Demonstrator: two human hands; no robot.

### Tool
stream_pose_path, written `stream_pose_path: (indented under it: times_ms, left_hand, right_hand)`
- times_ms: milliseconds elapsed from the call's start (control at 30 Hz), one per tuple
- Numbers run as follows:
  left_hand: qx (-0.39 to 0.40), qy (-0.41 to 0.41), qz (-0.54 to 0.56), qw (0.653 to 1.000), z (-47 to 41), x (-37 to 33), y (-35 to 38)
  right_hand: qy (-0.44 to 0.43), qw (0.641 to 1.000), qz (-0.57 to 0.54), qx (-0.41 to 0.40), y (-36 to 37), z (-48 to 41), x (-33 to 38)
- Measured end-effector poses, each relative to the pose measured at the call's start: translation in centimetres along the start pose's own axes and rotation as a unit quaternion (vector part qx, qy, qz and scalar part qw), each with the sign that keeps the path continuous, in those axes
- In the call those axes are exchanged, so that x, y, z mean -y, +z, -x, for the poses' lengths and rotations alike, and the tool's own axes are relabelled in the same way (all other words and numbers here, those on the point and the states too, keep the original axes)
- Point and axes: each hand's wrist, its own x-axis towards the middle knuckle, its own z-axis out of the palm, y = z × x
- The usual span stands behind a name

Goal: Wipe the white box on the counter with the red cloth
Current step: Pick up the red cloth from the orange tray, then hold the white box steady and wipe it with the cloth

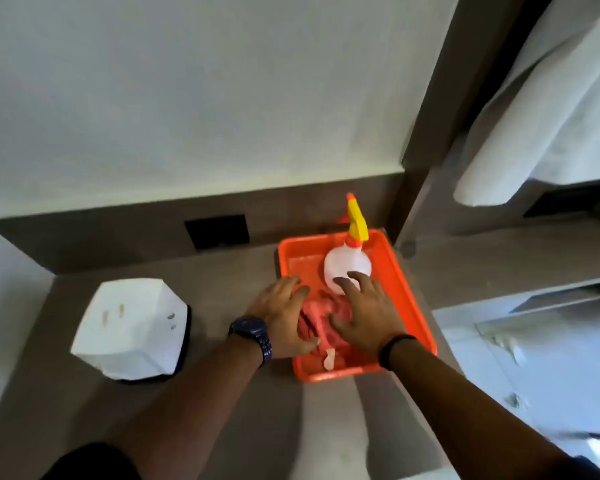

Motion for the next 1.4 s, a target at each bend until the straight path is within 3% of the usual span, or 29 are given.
stream_pose_path:
  times_ms: [100, 300, 533, 733, 800, 867, 967, 1033, 1133, 1267, 1400]
  left_hand:
    - [0.018, -0.017, -0.007, 1.000, -0.2, 1.3, 3.1]
    - [-0.002, -0.017, 0.006, 1.000, 0.2, 2.2, 5.6]
    - [-0.012, -0.008, 0.018, 1.000, 0.2, 2.2, 6.0]
    - [0.025, -0.013, 0.007, 1.000, 0.6, 2.0, 4.6]
    - [0.034, -0.031, 0.022, 0.999, 0.8, 2.5, 2.6]
    - [0.002, -0.037, 0.023, 0.999, 1.2, 3.8, -0.5]
    - [-0.082, -0.044, 0.023, 0.995, 3.0, 7.3, -6.8]
    - [-0.103, -0.051, 0.008, 0.993, 4.8, 10.3, -10.9]
    - [-0.077, -0.062, -0.027, 0.995, 8.2, 14.6, -15.1]
    - [0.080, -0.107, -0.074, 0.988, 11.8, 18.1, -14.8]
    - [0.182, -0.115, -0.076, 0.974, 12.3, 20.0, -12.2]
  right_hand:
    - [-0.049, 0.997, 0.062, 0.020, 3.1, -0.5, -0.6]
    - [-0.040, 0.991, 0.094, 0.089, 5.9, -1.0, -0.8]
    - [-0.010, 0.992, 0.096, 0.083, 7.1, -2.1, -0.6]
    - [0.035, 0.998, 0.022, 0.042, 7.9, -2.1, 0.2]
    - [0.058, 0.996, -0.062, -0.006, 7.5, -2.2, 0.7]
    - [0.080, 0.976, -0.182, -0.086, 6.4, -2.4, 2.0]
    - [0.047, 0.924, -0.320, -0.204, 4.7, -2.5, 6.6]
    - [0.010, 0.886, -0.406, -0.223, 4.0, -2.6, 10.4]
    - [-0.025, 0.862, -0.485, -0.144, 4.6, -2.7, 15.4]
    - [0.025, 0.851, -0.524, -0.028, 8.9, -2.8, 19.2]
    - [0.103, 0.777, -0.620, 0.042, 13.2, -2.5, 22.5]
